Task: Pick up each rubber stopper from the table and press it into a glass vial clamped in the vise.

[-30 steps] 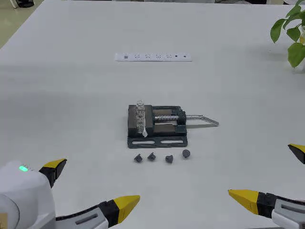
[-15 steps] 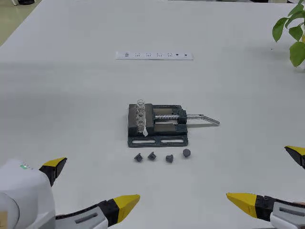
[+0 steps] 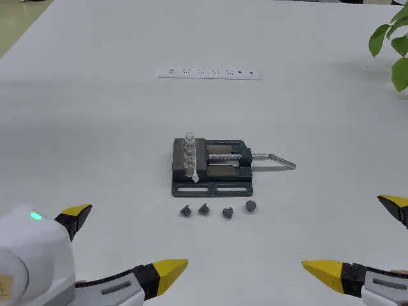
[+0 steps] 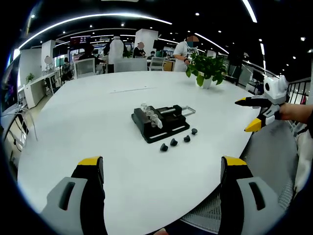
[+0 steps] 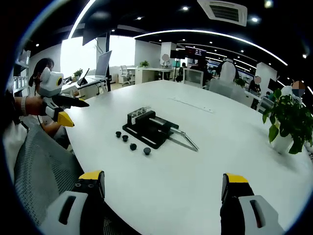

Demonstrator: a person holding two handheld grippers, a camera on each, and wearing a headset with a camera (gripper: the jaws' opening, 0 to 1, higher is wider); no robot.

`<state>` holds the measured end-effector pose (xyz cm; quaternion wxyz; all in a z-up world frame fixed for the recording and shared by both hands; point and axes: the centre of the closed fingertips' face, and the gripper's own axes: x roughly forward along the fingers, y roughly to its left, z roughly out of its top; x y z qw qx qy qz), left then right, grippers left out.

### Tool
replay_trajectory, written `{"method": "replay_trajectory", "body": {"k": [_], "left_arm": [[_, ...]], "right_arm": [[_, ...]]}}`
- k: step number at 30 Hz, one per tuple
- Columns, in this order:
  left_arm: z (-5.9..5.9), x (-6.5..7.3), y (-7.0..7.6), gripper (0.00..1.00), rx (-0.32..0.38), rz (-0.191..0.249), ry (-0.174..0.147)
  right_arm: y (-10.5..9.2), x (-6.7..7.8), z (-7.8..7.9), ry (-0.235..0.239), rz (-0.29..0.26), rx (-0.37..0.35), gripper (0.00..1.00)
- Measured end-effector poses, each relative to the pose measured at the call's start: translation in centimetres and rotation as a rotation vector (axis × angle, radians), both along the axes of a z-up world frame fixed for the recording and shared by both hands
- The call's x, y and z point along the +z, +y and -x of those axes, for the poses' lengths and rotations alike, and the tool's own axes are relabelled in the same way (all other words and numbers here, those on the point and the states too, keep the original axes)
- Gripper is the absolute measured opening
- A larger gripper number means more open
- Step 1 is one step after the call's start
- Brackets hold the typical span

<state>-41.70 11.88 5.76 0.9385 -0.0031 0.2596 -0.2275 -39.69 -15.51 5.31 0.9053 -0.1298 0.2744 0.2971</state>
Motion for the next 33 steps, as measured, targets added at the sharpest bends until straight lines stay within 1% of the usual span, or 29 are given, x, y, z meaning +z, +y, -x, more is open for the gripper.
{"method": "replay_trajectory", "body": {"k": [2, 4, 10, 13, 18, 20, 24, 28, 33], "left_arm": [[-0.1, 0.0, 0.0, 0.99, -0.01, -0.012, -0.003], [-0.2, 0.0, -0.1, 0.99, -0.021, -0.021, 0.002], [-0.7, -0.1, -0.2, 0.99, -0.042, -0.034, 0.004], [-1.1, -0.3, -0.2, 0.99, -0.051, -0.036, 0.008], [-1.5, -0.4, -0.5, 0.99, -0.07, -0.043, 0.011], [-1.6, -0.4, -0.6, 0.99, -0.08, -0.05, 0.01], [-1.8, -0.4, -0.7, 0.99, -0.092, -0.066, 0.009], [-2.0, -0.4, -0.7, 0.99, -0.097, -0.07, 0.008], [-2.1, -0.5, -0.8, 0.99, -0.098, -0.07, 0.009]], "right_arm": [[0.1, -0.1, -0.1, 0.005, 0.009, 0.012, 0.99], [0.0, -0.1, -0.4, 0.01, 0.014, 0.026, 0.99], [0.3, 0.4, -1.0, 0.02, 0.019, 0.054, 0.96], [0.6, 0.4, -1.0, 0.035, 0.033, 0.075, 0.95], [0.9, 0.5, -1.3, 0.046, 0.047, 0.116, 0.93], [1.3, 0.4, -1.3, 0.063, 0.056, 0.15, 0.91], [1.4, 0.2, -1.9, 0.076, 0.084, 0.202, 0.87], [1.9, 0.2, -2.5, 0.086, 0.11, 0.26, 0.86], [3.1, 0.0, -2.8, 0.103, 0.163, 0.362, 0.83]]}}
